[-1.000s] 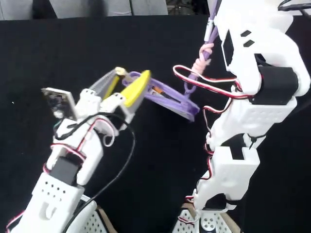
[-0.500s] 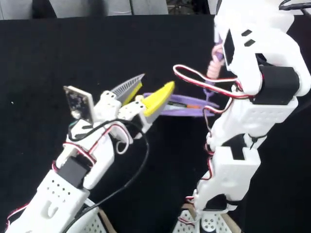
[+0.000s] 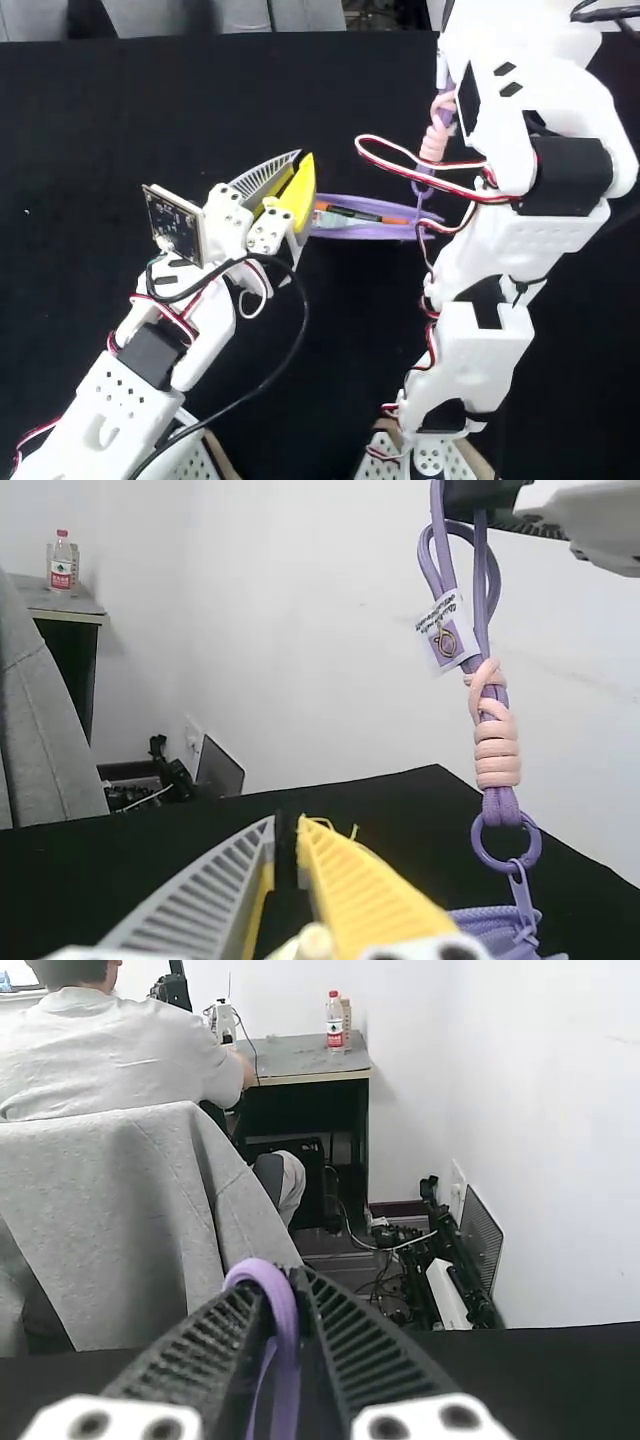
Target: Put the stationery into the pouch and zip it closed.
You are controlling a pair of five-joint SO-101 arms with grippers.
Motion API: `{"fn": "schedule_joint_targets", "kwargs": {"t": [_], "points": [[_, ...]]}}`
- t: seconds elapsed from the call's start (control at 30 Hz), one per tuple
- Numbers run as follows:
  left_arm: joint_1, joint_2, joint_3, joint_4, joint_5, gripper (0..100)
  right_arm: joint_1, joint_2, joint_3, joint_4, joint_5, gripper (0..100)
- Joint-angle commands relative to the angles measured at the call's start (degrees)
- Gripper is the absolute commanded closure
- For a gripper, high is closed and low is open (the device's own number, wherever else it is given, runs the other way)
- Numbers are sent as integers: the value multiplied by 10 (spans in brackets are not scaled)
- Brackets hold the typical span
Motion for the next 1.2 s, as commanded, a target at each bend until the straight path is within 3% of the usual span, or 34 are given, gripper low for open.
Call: {"fn": "schedule_joint_targets", "kwargs": {"t": [0.0, 0.37, 0.7, 0.9, 1.07, 1.17], "points": [[0, -12, -49, -4, -7, 963, -8, -3, 1, 1, -6, 988], [7, -7, -131, -4, -7, 971, -8, -2, 4, 1, -6, 988], [121, -7, -132, -8, -99, 971, -8, -2, 5, 1, -6, 988], [85, -15, -126, 2, -98, 941, -7, -2, 5, 1, -6, 988], [5, -60, -159, 101, 30, 798, -7, -2, 5, 1, -6, 988], [-3, -105, -176, 193, 69, 788, -7, -1, 5, 1, -6, 988]]}}
